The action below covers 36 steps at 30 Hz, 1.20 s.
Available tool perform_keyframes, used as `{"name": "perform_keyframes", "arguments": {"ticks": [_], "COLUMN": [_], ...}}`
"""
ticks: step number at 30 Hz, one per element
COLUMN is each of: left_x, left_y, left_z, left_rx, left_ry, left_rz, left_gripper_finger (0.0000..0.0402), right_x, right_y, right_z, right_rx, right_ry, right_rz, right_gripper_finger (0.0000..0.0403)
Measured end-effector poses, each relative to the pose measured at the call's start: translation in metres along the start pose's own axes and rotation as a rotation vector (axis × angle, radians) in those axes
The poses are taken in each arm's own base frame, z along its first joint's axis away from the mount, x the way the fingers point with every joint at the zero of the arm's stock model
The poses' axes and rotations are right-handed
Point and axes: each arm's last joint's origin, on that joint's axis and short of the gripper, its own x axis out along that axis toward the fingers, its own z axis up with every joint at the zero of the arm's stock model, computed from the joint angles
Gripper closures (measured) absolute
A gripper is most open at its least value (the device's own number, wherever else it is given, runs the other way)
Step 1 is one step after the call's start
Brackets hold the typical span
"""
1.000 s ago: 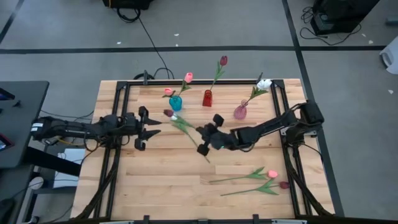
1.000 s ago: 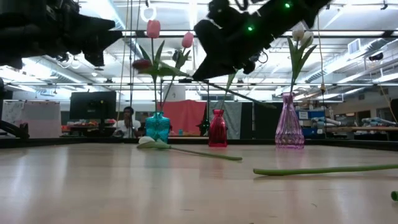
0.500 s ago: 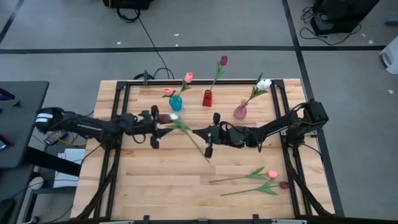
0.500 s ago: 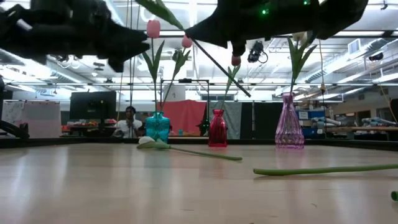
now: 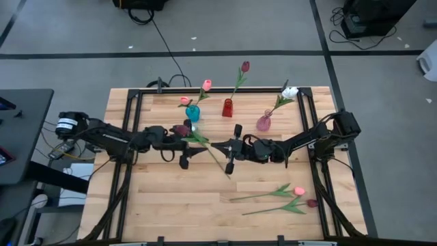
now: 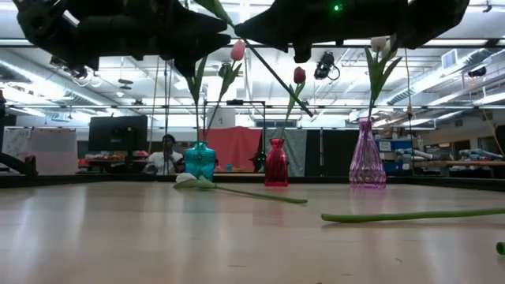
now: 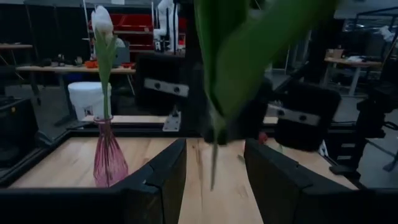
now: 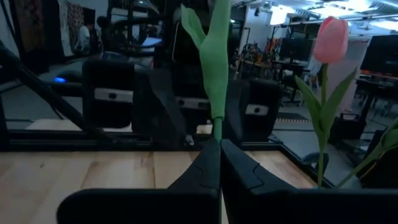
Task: Sort flowers into vase by color
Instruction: Put the top red tulip into the red vase
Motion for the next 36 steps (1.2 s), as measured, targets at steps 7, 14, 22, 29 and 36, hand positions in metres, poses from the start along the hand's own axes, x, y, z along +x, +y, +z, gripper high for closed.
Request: {"name": "perform_keyframes", "arguments": {"ticks": [7,14,22,29,36], "left_x": [0.002,0.007,0.007,0.007,0.01], "left_y": [0.0,0.0,0.0,0.003,0.01], "left_z": [0.007,0.016,0.016,0.015,0.013], "left_rx": [0.004,0.028,0.055,0.06,0.05], "left_ry": [-0.042,-0.073,-0.069,-0.056,0.023], "left_rz": [0.001,-0.005,-0.003,0.01,0.041], "left_gripper_finger": [0.0234,0.0268,0.0373,0.0376,0.0386], "right_x": [-0.003,-0.003,-0.003,0.003,0.015], "right_y": [0.006,0.006,0.006,0.008,0.01], "right_z": [-0.001,-0.005,-0.006,0.002,0.02], "right_rx": [-0.007,-0.001,0.006,0.008,-0.028], "right_ry": [0.016,0.058,0.063,0.19,0.346], "right_rz": [0.014,0.016,-0.012,-0.109,-0.203], "right_gripper_finger": [0.0392,0.0392,0.038,0.0323,0.0269]}}
